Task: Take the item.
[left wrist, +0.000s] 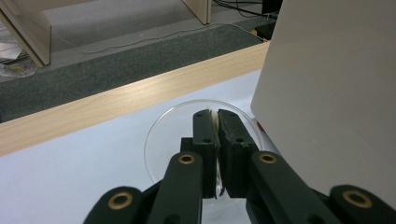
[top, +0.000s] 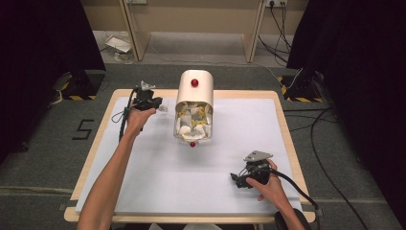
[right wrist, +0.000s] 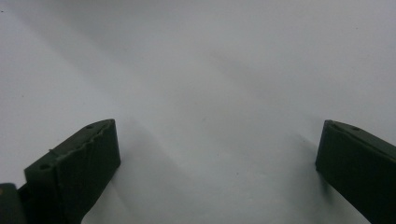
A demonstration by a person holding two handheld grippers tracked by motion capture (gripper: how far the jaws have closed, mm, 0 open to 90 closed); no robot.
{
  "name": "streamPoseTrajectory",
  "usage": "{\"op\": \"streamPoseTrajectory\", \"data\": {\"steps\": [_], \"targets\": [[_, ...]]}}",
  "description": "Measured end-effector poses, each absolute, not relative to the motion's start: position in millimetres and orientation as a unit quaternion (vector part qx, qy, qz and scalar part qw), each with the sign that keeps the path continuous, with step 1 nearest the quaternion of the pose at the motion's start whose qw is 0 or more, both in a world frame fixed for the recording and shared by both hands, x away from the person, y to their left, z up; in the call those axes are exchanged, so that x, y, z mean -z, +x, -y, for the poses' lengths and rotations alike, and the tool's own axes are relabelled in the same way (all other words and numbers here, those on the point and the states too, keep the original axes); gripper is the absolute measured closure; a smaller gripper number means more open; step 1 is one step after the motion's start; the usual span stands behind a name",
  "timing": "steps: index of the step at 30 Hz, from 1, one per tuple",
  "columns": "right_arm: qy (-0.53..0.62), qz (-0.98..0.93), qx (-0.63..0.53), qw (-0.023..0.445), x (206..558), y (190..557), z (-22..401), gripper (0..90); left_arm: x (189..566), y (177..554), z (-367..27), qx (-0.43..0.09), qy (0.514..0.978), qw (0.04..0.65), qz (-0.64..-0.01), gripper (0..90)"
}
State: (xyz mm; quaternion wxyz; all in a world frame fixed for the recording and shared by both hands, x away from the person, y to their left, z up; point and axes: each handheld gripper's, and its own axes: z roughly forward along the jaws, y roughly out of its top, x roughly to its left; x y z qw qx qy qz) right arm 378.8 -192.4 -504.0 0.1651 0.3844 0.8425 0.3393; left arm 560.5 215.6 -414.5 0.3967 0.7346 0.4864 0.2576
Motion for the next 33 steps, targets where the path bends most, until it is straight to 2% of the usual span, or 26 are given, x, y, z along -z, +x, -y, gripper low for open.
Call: {"op": "streamPoseTrajectory", "data": {"steps": [14, 15, 18, 19, 20, 21, 23, 24, 28, 29, 33], "targets": [[0.384, -0.843, -0.339, 0.165, 504.0, 378.8, 192.4, 0.3, 411.8, 557.6, -217.0, -0.249, 0.734, 0.403, -0.487, 71.2], [0.385, -0.842, -0.339, 0.165, 504.0, 378.7, 192.4, 0.3, 410.4, 556.3, -218.0, -0.243, 0.733, 0.404, -0.491, 66.0], [0.385, -0.842, -0.339, 0.165, 504.0, 378.7, 192.4, 0.3, 407.8, 554.0, -218.0, -0.237, 0.732, 0.409, -0.491, 62.1], [0.384, -0.843, -0.339, 0.165, 504.0, 378.8, 192.4, 0.3, 406.2, 552.7, -217.7, -0.233, 0.732, 0.412, -0.49, 55.5], [0.384, -0.843, -0.339, 0.165, 504.0, 378.8, 192.4, 0.3, 404.7, 551.2, -217.6, -0.228, 0.733, 0.412, -0.491, 55.5], [0.385, -0.842, -0.339, 0.165, 504.0, 378.7, 192.4, 0.3, 403.0, 549.6, -217.4, -0.223, 0.731, 0.414, -0.495, 48.1], [0.384, -0.842, -0.339, 0.165, 504.0, 378.8, 192.4, 0.3, 399.5, 546.3, -216.5, -0.211, 0.73, 0.417, -0.499, 41.5], [0.384, -0.843, -0.339, 0.165, 504.0, 378.8, 192.4, 0.3, 397.9, 544.5, -215.8, -0.207, 0.732, 0.415, -0.499, 41.5], [0.385, -0.842, -0.339, 0.165, 504.0, 378.6, 192.2, 0.3, 394.6, 538.2, -213.6, -0.204, 0.736, 0.41, -0.498, 32.2], [0.384, -0.843, -0.339, 0.165, 504.0, 378.8, 192.4, 0.3, 393.7, 534.3, -212.7, -0.209, 0.732, 0.406, -0.506, 21.4], [0.385, -0.842, -0.339, 0.165, 504.0, 378.6, 192.3, 0.3, 394.4, 527.9, -216.5, -0.204, 0.727, 0.414, -0.509, 17.9]]}}
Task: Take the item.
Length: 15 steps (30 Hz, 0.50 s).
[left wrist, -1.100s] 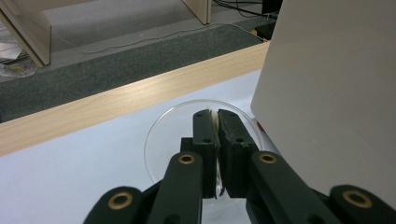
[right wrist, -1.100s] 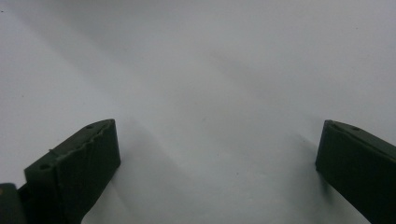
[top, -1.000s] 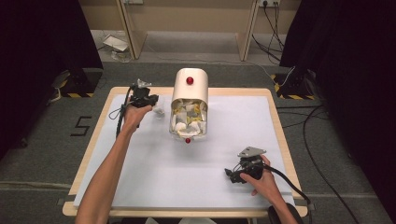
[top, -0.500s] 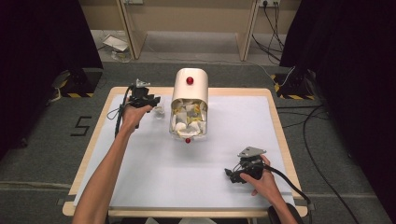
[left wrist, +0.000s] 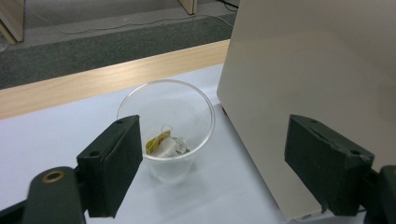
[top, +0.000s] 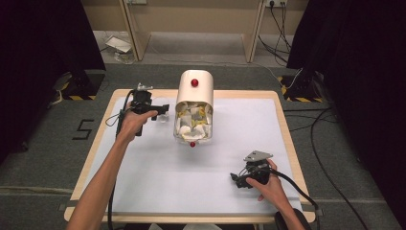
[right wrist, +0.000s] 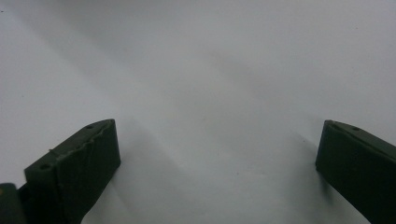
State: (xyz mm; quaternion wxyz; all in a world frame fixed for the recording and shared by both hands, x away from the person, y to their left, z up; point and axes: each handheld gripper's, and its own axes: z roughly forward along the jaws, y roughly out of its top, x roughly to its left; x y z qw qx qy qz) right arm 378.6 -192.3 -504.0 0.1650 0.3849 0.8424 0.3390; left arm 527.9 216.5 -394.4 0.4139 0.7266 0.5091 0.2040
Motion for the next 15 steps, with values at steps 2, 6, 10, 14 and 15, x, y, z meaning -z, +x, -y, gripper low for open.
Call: {"op": "streamPoseTrajectory", "data": {"steps": [2, 6, 10, 14, 15], "targets": [[0.384, -0.843, -0.339, 0.165, 504.0, 378.8, 192.4, 0.2, 394.7, 526.4, -218.0, -0.201, 0.726, 0.414, -0.511, 16.9], [0.384, -0.843, -0.339, 0.165, 504.0, 378.8, 192.4, 0.3, 397.6, 515.9, -224.9, -0.204, 0.722, 0.421, -0.511, 15.1], [0.384, -0.842, -0.339, 0.165, 504.0, 378.7, 192.4, 0.3, 400.6, 509.8, -227.8, -0.205, 0.722, 0.418, -0.513, 14.9], [0.385, -0.842, -0.34, 0.165, 504.1, 378.8, 192.3, 0.3, 404.4, 499.6, -230.4, -0.202, 0.722, 0.422, -0.51, 15.0], [0.385, -0.842, -0.34, 0.165, 504.1, 378.8, 192.3, 0.3, 405.0, 496.9, -230.9, -0.201, 0.722, 0.423, -0.509, 15.0]]}}
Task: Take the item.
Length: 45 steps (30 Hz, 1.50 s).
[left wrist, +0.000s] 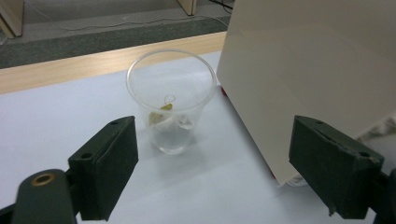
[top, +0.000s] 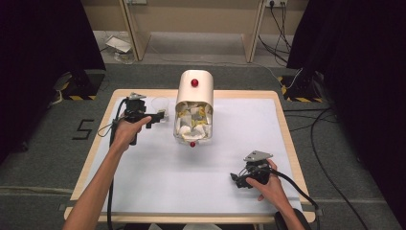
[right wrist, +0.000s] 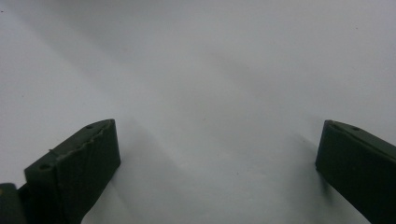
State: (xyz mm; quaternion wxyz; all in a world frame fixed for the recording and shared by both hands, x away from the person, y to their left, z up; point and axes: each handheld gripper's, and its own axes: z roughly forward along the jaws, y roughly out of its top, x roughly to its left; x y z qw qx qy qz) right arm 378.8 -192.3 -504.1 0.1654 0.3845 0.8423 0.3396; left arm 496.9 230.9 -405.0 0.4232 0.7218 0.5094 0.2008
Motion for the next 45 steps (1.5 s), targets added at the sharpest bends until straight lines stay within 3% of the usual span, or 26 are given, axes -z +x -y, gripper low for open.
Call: {"op": "streamPoseTrajectory", "data": {"steps": [17, 45], "targets": [[0.386, -0.842, -0.34, 0.165, 504.2, 378.4, 192.0, 0.3, 417.7, 443.3, -231.8, -0.2, 0.725, 0.447, -0.485, 15.1], [0.386, -0.842, -0.34, 0.165, 504.1, 378.4, 192.0, 0.3, 466.6, 393.6, -225.4, -0.192, 0.742, 0.447, -0.462, 15.3]]}}
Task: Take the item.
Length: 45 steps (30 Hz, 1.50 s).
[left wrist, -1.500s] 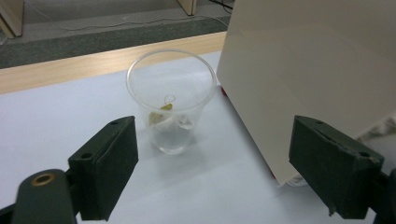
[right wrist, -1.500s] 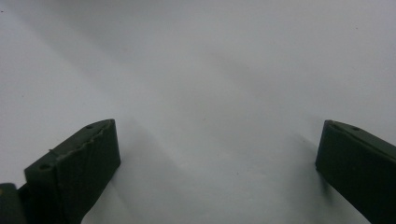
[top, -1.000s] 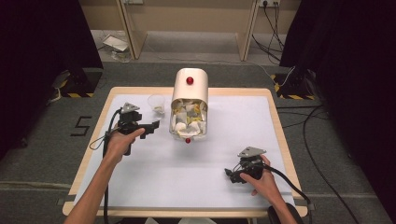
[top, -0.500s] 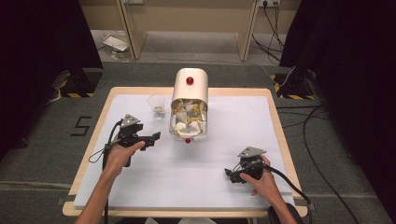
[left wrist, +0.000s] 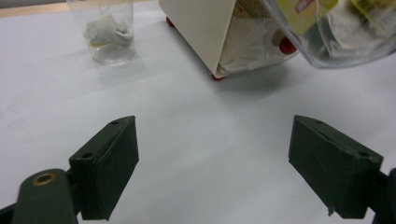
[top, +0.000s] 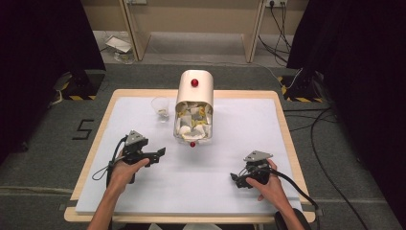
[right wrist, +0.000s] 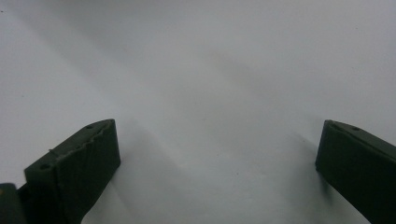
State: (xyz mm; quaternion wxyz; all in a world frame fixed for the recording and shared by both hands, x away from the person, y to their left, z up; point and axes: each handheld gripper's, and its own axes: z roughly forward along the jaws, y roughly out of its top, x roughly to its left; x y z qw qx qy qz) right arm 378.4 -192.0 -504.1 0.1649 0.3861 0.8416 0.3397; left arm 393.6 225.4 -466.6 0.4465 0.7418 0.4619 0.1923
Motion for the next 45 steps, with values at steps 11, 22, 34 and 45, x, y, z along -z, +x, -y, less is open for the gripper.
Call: {"op": "streamPoseTrajectory", "data": {"steps": [11, 22, 34, 45], "targets": [[0.386, -0.842, -0.34, 0.165, 504.1, 378.3, 191.9, 0.3, 482.3, 380.6, -222.7, -0.179, 0.751, 0.444, -0.455, 15.5], [0.386, -0.841, -0.34, 0.166, 504.1, 378.2, 191.9, 0.3, 492.8, 366.8, -212.3, -0.174, 0.772, 0.429, -0.436, 15.4], [0.386, -0.842, -0.34, 0.165, 504.1, 378.3, 191.9, 0.3, 497.7, 352.3, -211.8, -0.165, 0.784, 0.424, -0.422, 15.4], [0.386, -0.842, -0.34, 0.165, 504.1, 378.4, 192.0, 0.3, 498.8, 339.4, -217.2, -0.167, 0.784, 0.421, -0.424, 15.4]]}}
